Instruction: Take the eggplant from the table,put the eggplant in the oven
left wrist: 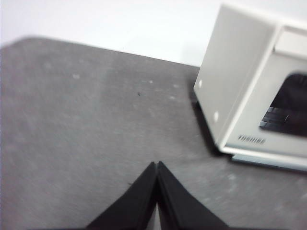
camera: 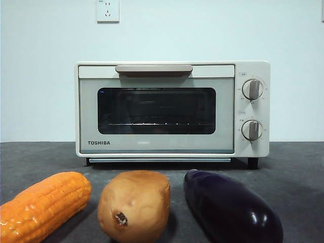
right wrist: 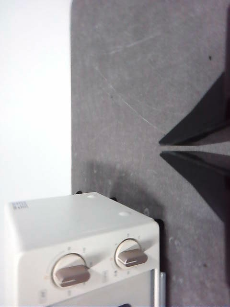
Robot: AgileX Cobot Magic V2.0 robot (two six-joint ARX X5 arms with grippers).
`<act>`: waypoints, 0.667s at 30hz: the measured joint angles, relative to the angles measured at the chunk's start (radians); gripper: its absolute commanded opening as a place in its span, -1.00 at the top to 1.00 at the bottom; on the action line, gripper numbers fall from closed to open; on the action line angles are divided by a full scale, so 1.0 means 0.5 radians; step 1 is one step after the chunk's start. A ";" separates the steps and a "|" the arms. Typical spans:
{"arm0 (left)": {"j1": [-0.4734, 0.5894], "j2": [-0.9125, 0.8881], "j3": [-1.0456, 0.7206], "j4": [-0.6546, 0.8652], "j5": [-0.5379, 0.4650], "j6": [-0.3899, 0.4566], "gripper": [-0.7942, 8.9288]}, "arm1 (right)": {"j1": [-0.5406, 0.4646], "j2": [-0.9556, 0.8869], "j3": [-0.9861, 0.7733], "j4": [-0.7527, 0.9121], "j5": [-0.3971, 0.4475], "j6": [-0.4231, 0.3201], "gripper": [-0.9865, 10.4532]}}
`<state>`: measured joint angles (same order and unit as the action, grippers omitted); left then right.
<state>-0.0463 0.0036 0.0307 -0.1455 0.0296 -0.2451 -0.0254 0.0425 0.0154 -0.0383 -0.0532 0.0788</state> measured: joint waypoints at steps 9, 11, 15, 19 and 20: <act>0.000 0.000 0.000 -0.002 0.053 -0.546 0.83 | 0.000 0.000 0.001 -0.002 -0.124 0.412 0.82; 0.000 0.000 0.001 -0.018 0.053 -0.565 0.83 | 0.000 0.000 0.002 -0.008 -0.159 0.485 0.82; 0.000 0.024 0.049 -0.177 0.054 -0.586 0.83 | 0.000 0.002 0.106 -0.151 -0.156 0.628 0.82; 0.000 0.109 0.182 -0.298 0.093 -0.587 0.83 | 0.000 0.018 0.347 -0.351 -0.148 0.677 0.82; 0.000 0.146 0.233 -0.305 0.101 -0.587 0.83 | 0.000 0.034 0.423 -0.399 -0.148 0.679 0.82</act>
<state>-0.0463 0.0765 0.1474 -0.2981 0.0803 -0.5385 -0.0254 0.0597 0.2268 -0.2379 -0.1272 0.4183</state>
